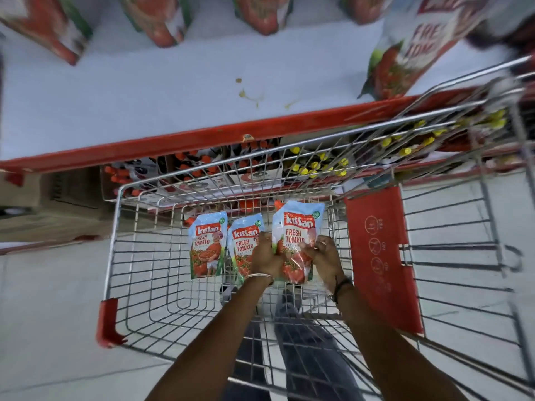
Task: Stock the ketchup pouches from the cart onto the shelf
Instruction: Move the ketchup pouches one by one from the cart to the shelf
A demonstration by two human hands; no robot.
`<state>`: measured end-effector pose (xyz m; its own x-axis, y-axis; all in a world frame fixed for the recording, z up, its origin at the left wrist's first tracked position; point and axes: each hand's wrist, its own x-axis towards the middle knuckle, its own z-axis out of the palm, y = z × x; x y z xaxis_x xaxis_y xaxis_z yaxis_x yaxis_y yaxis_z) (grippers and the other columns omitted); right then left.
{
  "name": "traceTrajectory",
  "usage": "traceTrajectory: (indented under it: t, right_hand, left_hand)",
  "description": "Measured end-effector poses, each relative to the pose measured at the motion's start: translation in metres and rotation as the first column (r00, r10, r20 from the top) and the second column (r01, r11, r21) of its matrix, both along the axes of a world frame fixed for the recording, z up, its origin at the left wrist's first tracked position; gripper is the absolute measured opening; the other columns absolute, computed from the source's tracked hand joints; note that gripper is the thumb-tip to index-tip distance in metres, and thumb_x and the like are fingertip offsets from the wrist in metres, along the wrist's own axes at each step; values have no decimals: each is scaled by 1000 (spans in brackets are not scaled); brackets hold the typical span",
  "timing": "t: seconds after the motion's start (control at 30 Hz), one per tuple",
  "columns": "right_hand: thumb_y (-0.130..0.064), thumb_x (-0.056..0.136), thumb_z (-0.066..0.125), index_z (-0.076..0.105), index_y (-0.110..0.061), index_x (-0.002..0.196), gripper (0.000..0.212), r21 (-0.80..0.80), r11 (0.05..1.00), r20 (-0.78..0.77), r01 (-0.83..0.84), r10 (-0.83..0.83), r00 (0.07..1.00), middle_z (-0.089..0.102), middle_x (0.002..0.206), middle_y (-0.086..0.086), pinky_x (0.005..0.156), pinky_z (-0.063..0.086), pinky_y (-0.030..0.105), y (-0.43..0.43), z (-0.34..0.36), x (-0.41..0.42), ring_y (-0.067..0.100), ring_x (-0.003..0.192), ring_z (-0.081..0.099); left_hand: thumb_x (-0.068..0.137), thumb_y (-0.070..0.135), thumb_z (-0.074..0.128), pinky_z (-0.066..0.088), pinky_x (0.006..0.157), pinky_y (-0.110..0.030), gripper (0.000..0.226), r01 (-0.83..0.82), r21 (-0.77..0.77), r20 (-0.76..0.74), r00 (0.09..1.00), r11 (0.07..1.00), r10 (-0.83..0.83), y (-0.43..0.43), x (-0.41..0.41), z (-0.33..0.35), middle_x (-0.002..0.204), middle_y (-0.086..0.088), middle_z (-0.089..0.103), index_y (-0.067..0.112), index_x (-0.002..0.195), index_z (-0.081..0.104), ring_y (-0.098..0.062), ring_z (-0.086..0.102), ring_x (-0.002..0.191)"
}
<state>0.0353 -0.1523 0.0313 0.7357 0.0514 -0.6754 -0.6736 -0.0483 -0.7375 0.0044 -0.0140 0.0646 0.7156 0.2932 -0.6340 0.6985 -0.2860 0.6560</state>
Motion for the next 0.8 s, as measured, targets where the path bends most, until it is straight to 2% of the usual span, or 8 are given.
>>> traceTrajectory:
  t: [0.13,0.23,0.33,0.4,0.53,0.6,0.67,0.8]
  right_hand:
    - [9,78,66,46,-2,94,28,46,999,114,5,-10,993,68,91,7,56,57,15,0,53,1,5,72,71]
    - [6,76,69,52,2,93,24,67,997,219,-33,17,976,69,99,16,66,60,21,3,88,4,23,90,70]
    - [8,77,67,54,-2,96,25,87,995,304,-48,19,952,66,96,6,63,58,18,8,127,7,14,85,68]
    - [11,79,63,49,7,106,31,95,993,385,-73,31,922,61,95,3,60,55,12,13,156,10,8,83,65]
    - [3,80,66,51,-3,105,30,102,991,532,-88,20,846,62,99,1,66,57,16,25,210,22,12,91,67]
    - [2,80,67,51,-16,95,28,103,991,598,-87,9,802,64,98,4,68,59,21,33,235,32,19,95,65]
    - [3,80,67,49,-25,88,34,114,990,653,-81,-13,757,65,96,2,65,58,19,44,259,45,9,89,66]
    - [3,78,68,49,-26,88,36,113,991,729,-72,-33,684,64,92,-7,63,55,11,66,295,81,-9,81,65]
  left_hand:
    - [72,14,71,52,72,-34,38,37,38,144,989,999,-42,2,-8,47,90,-1,58,13,105,52,-23,62,88]
    - [69,17,69,55,76,-32,34,-15,-5,266,964,1000,15,3,-12,81,97,-5,64,33,92,49,-25,63,93]
    - [77,4,67,43,66,1,29,-35,15,366,930,999,27,5,-13,120,88,10,49,10,103,55,-8,54,83]
    - [77,1,67,40,60,3,35,-65,22,421,906,998,50,9,-11,141,85,19,45,-1,110,54,8,48,76]
    - [73,1,70,46,64,-2,42,-96,-26,514,852,995,95,21,5,181,90,18,51,1,111,53,18,53,77]
    - [72,1,71,53,73,-15,47,-115,-51,578,807,992,123,27,15,200,99,3,58,21,109,51,5,60,89]
    - [71,2,70,57,80,-39,55,-147,-55,623,768,988,149,34,29,218,110,-8,61,42,96,43,-17,64,99]
    - [74,-3,65,55,81,-50,47,-185,-10,690,710,983,141,48,62,254,107,-7,61,20,101,34,-24,63,100]
